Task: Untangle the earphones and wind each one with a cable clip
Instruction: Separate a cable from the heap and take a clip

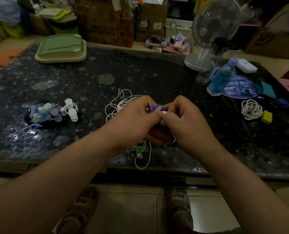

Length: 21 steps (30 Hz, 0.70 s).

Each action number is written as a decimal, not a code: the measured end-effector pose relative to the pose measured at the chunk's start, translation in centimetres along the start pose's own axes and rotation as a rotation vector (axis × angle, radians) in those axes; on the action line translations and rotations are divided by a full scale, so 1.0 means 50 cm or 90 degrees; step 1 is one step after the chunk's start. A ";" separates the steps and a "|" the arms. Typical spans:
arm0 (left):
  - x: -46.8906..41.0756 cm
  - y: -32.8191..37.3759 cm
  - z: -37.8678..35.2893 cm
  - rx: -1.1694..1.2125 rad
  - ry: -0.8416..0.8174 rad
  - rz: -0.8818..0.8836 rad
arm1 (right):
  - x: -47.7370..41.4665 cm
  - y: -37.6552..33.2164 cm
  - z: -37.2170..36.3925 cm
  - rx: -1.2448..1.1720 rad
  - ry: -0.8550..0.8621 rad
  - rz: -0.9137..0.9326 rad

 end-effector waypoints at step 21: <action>-0.023 -0.037 0.014 0.073 0.175 -0.015 | -0.011 0.043 0.000 -0.090 -0.146 -0.102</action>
Point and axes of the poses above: each hand's wrist, its own x-axis away from the middle knuckle, its own z-axis out of the back of the hand, y = z × x, the point moved 5 cm from there along -x, towards the middle knuckle, and after that the axes turned 11 degrees about y, right-handed, at the moved point
